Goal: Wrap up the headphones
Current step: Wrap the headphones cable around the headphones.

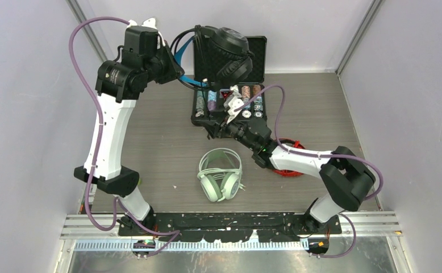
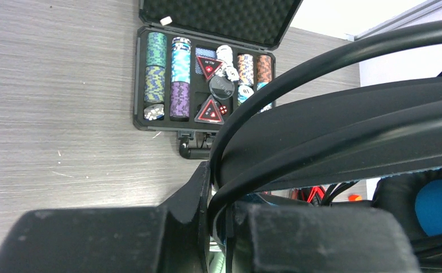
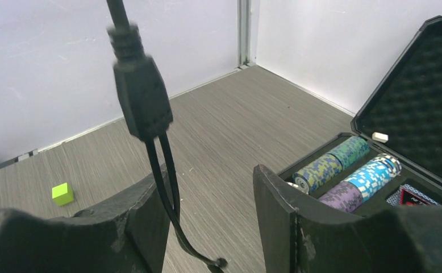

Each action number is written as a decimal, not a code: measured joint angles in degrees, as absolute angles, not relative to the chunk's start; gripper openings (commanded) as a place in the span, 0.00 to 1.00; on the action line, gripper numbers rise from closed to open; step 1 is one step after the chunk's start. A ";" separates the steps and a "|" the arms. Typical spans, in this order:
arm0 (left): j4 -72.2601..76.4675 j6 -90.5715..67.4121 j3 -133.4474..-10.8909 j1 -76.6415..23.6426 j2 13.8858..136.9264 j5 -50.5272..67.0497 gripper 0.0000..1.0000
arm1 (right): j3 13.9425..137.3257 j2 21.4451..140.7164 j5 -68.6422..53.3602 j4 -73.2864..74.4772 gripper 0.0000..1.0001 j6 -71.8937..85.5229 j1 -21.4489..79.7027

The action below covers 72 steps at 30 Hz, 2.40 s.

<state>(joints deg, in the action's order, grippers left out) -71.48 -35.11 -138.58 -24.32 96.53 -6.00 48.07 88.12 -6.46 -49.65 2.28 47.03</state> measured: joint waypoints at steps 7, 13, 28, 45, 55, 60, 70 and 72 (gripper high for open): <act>-71.44 -35.16 -139.15 -24.32 96.53 -5.39 0.00 | 47.40 92.68 -8.64 -54.15 0.55 2.11 47.03; -71.44 -35.14 -139.26 -24.32 96.53 -4.99 0.00 | 45.45 95.96 -9.80 -58.59 0.52 2.63 47.03; -71.42 -35.14 -139.81 -24.32 96.53 -4.25 0.00 | 43.48 102.80 -10.66 -66.37 0.52 3.33 47.03; -71.44 -35.14 -139.81 -24.32 96.53 -3.84 0.00 | 46.09 107.42 -12.10 -70.26 0.00 1.69 46.57; -71.46 -34.33 -140.68 -24.21 96.53 -7.55 0.00 | 41.45 106.59 -11.00 -74.32 0.00 3.36 45.19; -71.50 -33.78 -141.73 -23.49 96.53 -9.56 0.00 | 38.46 104.97 -10.92 -76.75 0.00 3.64 45.10; -72.38 -32.80 -143.26 -21.56 96.53 -10.94 0.00 | 36.16 103.81 -9.89 -80.53 0.00 6.46 42.96; -73.19 -32.45 -143.26 -21.08 96.51 -10.92 0.00 | 35.73 103.81 -9.39 -81.01 0.00 7.20 42.41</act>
<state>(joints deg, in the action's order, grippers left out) -73.19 -32.45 -143.26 -21.08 96.51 -10.92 35.73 103.81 -9.39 -81.01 7.20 42.41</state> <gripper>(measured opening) 0.084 0.055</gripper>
